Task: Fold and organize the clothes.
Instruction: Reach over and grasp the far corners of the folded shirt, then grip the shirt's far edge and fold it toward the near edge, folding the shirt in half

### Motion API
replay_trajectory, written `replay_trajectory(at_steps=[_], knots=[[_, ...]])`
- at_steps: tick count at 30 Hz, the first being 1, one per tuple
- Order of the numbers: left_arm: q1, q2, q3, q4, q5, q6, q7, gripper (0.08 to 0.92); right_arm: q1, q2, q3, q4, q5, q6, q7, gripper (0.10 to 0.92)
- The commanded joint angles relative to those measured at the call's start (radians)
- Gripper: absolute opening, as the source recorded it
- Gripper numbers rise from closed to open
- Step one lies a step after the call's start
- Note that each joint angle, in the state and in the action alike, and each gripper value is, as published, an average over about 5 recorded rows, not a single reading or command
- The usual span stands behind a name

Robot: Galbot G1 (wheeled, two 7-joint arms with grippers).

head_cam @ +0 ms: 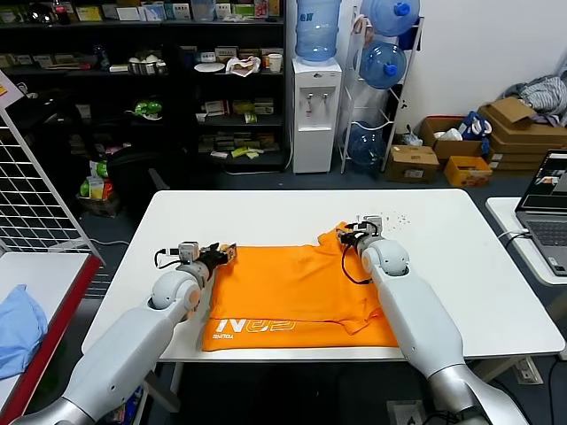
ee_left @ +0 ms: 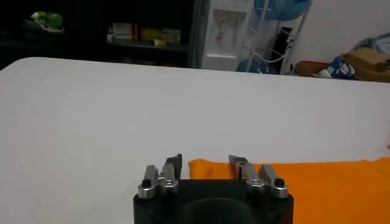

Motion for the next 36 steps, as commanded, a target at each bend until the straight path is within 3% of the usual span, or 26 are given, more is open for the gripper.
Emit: replay_trajectory(at_steps=[1,10,16,36], knots=[[0.006,-0.001,0.006,-0.009,-0.001,0.004,-0.001,0.522,-0.003,0.000,-0.008,0.009,-0.003,0.007,-0.015,0.390],[0.007,-0.003,0.005,-0.019,0.007,0.001,-0.007,0.262,-0.029,-0.014,-0.014,0.077,0.001,0.074,-0.020,0.146],[0.027,0.007,-0.021,-0.065,0.017,-0.007,-0.012,0.104,-0.060,-0.036,-0.010,0.150,0.030,0.096,0.000,0.123],[0.283,0.156,-0.138,-0.506,0.019,-0.009,-0.089,0.097,-0.385,-0.183,0.084,0.632,0.182,-0.068,0.147,0.123]])
